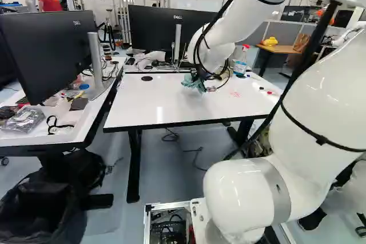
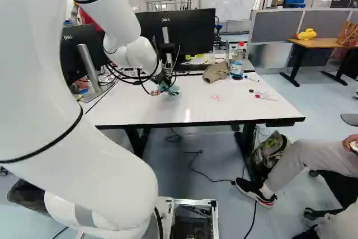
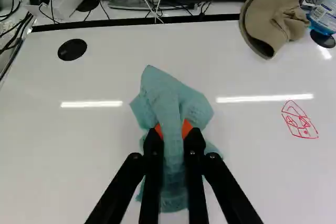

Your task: Clean the table with the green towel

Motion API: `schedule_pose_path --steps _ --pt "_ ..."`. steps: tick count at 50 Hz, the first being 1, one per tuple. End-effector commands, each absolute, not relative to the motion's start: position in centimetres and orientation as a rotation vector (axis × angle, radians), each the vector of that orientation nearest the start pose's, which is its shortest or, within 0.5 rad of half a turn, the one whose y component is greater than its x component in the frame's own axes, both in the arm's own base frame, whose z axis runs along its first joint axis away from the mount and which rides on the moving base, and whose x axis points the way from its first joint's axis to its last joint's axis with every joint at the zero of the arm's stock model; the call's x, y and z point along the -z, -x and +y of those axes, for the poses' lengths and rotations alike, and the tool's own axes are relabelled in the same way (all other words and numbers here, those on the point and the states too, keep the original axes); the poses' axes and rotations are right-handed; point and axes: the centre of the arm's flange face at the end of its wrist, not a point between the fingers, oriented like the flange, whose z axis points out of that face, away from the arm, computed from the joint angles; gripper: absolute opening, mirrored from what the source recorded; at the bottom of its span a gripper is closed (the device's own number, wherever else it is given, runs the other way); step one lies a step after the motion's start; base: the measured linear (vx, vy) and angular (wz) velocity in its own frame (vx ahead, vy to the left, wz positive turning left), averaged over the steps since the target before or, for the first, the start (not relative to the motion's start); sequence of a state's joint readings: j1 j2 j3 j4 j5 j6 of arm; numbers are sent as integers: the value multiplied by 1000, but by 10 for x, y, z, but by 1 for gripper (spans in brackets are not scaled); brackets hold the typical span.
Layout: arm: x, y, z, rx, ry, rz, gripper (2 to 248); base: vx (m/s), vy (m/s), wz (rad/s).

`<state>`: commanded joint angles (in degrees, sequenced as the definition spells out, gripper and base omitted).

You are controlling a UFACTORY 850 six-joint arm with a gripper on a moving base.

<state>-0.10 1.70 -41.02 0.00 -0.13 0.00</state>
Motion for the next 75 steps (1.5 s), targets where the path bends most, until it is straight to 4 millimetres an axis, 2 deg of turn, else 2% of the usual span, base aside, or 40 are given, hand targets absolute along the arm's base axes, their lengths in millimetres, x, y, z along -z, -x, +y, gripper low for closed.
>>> schedule_pose_path --steps 51,75 --pt "-416 -471 -1 950 2995 3 50 0 0 0" --pt "-414 -467 -1 875 3018 3 50 0 0 0"
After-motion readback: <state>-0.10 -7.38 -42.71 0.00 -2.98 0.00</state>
